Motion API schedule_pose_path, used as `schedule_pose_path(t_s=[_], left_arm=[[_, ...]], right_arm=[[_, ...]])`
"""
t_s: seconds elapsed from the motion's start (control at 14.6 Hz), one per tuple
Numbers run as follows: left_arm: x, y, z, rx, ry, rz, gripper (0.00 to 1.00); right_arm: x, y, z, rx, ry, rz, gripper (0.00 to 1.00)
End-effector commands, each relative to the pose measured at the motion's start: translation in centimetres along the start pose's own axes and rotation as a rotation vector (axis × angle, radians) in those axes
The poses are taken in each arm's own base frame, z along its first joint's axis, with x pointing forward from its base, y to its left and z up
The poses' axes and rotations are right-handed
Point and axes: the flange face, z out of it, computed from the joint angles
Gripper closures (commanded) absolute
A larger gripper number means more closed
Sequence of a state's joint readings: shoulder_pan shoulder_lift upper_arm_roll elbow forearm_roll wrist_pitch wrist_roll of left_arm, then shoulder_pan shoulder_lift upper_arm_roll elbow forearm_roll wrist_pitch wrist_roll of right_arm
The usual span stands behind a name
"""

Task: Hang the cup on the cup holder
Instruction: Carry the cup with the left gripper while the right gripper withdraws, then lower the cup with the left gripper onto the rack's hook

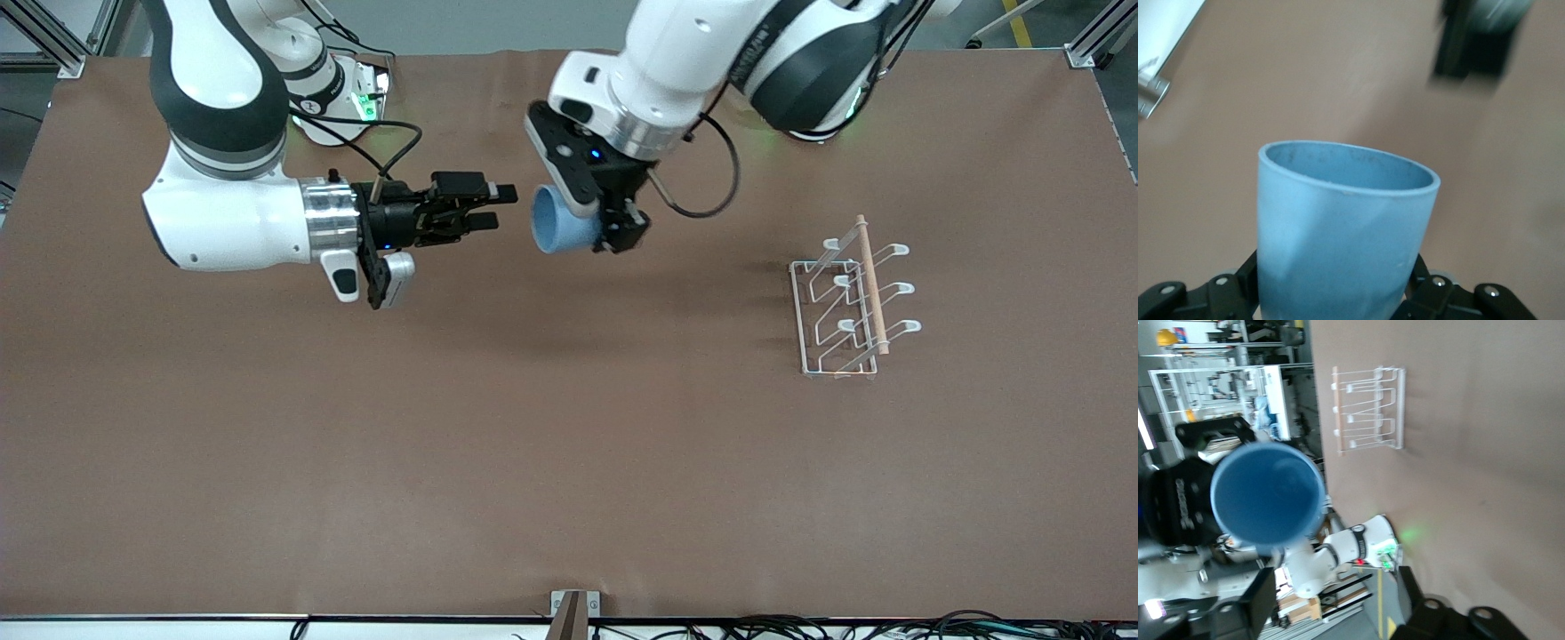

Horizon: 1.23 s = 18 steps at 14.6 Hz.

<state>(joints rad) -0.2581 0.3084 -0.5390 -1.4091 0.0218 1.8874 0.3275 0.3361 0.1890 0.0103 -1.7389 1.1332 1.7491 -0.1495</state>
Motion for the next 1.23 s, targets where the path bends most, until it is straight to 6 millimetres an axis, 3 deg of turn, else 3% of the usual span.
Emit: schedule_pose_path(t_s=[0.0, 0.14, 0.41, 0.62, 0.68, 0.89, 1.16], left_arm=[[-2.8, -4.0, -1.2, 0.038, -0.097, -0.007, 0.54], [-4.8, -6.4, -1.1, 0.065, -0.177, -0.010, 0.54], [-8.2, -9.3, -0.6, 0.156, -0.390, 0.029, 0.54], [-10.7, -12.1, -0.3, 0.197, -0.529, 0.098, 0.53], [-11.8, -13.5, -0.4, 0.207, -0.566, 0.118, 0.53], [-14.6, -16.6, 1.2, 0.220, -0.705, 0.202, 0.53], [-17.3, -17.8, 4.4, 0.285, -0.905, 0.272, 0.52]], right_arm=[[-0.3, 2.0, -4.4, -0.130, 0.044, -0.007, 0.00], [-0.4, 4.8, -8.7, -0.304, 0.081, 0.005, 0.00], [-2.2, 7.8, -17.9, -0.615, 0.181, 0.007, 0.00], [-3.0, 9.4, -23.1, -0.796, 0.205, 0.017, 0.00], [-3.0, 8.5, -24.1, -0.817, 0.217, 0.010, 0.00], [-3.9, 3.5, -29.0, -0.873, 0.263, -0.028, 0.00], [-4.3, 1.2, -30.8, -0.992, 0.266, -0.055, 0.00]])
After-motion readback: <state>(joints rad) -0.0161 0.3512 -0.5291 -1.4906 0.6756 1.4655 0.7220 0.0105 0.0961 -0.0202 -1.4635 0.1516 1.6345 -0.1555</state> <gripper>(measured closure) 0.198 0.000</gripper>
